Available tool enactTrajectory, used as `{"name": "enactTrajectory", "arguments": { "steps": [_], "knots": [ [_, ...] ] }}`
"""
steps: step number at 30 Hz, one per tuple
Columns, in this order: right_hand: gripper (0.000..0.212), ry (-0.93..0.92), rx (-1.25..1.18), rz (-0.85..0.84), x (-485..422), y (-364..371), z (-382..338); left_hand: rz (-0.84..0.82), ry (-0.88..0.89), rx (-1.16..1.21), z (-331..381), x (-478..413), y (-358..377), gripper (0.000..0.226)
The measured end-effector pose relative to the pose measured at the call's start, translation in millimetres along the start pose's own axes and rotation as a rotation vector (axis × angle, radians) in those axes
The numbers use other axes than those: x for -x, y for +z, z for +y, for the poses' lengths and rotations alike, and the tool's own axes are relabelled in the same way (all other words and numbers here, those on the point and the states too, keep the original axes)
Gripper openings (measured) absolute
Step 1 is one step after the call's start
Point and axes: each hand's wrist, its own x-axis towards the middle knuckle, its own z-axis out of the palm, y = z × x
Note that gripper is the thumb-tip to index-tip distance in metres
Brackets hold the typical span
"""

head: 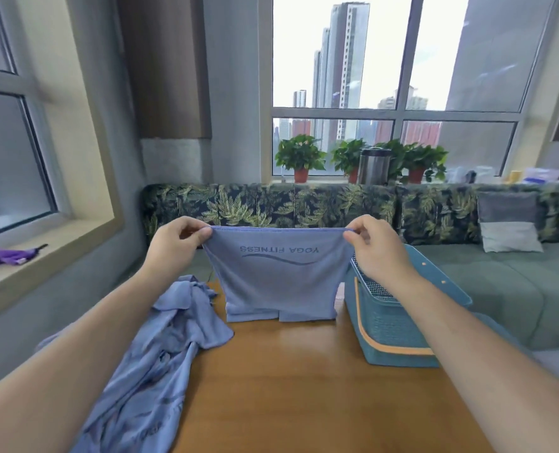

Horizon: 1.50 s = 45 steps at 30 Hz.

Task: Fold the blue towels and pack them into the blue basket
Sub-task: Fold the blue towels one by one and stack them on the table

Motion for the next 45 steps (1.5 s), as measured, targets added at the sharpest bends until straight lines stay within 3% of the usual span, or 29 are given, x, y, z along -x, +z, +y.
{"name": "enactTrajectory", "arguments": {
  "steps": [14,18,24,34,39,42,43,45],
  "knots": [
    [0.011,0.359,-0.191,-0.565,206,26,85,-0.355,-0.332,0.083,-106,205,6,0.009],
    [0.008,0.412,-0.221,-0.557,220,31,99,-0.362,-0.372,0.067,-118,218,10,0.01],
    [0.009,0.456,-0.175,-0.401,184,78,116,-0.3,-0.379,-0.025,-136,169,52,0.012],
    [0.011,0.465,0.144,-0.37,140,144,151,-0.278,-0.43,-0.221,-194,117,121,0.011],
    [0.008,0.409,0.297,-0.414,143,154,153,-0.285,-0.309,-0.397,-200,120,128,0.016],
    [0.023,0.253,0.66,-0.441,143,152,131,-0.241,-0.1,-0.637,-187,132,136,0.027],
    [0.028,0.178,0.723,-0.406,146,154,118,-0.251,-0.006,-0.638,-177,140,143,0.028],
    [0.036,0.094,0.616,-0.393,153,168,88,-0.371,0.088,-0.516,-158,156,163,0.033]
  ]
}}
